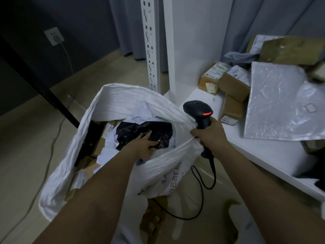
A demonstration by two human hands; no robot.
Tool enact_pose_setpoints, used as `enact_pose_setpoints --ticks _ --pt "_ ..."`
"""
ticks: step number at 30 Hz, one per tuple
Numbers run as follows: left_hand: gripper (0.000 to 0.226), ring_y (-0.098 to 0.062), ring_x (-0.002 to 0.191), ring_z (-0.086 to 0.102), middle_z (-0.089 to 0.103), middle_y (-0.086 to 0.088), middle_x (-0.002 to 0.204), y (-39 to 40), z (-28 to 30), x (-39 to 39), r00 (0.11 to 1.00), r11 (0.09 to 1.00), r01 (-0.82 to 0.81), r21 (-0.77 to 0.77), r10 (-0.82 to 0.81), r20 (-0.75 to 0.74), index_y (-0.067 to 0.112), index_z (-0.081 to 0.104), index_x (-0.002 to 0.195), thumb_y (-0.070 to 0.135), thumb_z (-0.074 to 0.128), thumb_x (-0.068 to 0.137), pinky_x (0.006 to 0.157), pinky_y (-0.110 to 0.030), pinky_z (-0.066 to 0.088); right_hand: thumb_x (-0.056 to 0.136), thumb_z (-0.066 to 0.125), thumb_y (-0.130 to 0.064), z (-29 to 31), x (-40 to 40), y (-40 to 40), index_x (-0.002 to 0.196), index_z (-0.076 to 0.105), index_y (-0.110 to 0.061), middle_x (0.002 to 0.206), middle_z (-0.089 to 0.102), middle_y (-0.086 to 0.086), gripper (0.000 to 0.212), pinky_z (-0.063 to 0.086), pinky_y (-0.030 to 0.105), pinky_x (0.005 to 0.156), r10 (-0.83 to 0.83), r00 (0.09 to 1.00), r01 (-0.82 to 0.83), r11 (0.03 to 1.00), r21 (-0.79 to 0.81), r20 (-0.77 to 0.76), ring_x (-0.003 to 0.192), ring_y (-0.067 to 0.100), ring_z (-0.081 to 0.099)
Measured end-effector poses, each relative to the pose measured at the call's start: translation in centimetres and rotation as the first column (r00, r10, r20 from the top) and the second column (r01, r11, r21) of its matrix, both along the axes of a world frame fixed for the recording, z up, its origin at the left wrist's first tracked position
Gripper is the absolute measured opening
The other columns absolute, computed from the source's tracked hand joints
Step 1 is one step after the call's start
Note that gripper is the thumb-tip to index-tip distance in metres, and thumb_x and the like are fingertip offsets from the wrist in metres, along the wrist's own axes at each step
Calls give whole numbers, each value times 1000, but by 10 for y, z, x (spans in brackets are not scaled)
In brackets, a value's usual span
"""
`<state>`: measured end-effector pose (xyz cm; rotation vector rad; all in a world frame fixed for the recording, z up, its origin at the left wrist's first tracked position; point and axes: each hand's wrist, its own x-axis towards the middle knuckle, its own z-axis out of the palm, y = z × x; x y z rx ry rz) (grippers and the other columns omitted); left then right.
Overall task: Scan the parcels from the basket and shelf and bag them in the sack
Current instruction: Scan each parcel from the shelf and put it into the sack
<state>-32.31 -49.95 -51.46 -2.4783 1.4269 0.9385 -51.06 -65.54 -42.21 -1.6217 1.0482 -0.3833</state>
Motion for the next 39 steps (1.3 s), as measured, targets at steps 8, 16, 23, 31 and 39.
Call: enact_pose_setpoints --ticks 8,16,23,31,39 --pt "35 -23 102 60 65 -3 120 -23 67 -49 988 855 -102 -508 147 49 19 70 110 8 42 93 81 -31 50 77 79 -17 19 -50 -14 96 61 -15 82 65 7 27 52 38 64 -191 979 186 980 75 72 71 24 65" --pt "28 -14 101 60 65 3 110 -84 130 -162 954 512 -289 -808 85 -288 15 65 111 6 44 95 89 -27 47 84 66 -13 68 -153 -32 97 59 -16 79 59 2 15 40 27 51 -489 843 458 871 176 225 66 16 58" --pt "25 -15 100 60 65 -1 108 -177 132 -281 909 619 -205 -758 -167 -382 12 61 117 8 48 96 86 -26 46 87 64 -12 81 -262 -65 102 58 -10 67 49 6 17 36 21 43 -765 559 724 639 259 320 52 15 42" --pt "31 -18 108 56 57 -1 118 -283 97 -377 845 772 -188 -607 -188 -501 11 55 124 24 55 97 86 -25 44 86 64 -12 53 -330 -117 81 51 -28 82 55 14 21 41 38 66 -892 319 860 415 297 321 70 26 50" --pt "71 -25 125 49 51 -7 135 -373 56 -422 664 809 -458 -368 37 -747 5 32 142 37 67 88 100 -31 41 87 66 -11 24 -353 -154 110 60 -22 88 65 9 26 50 41 71 -928 164 880 291 376 335 73 22 59"
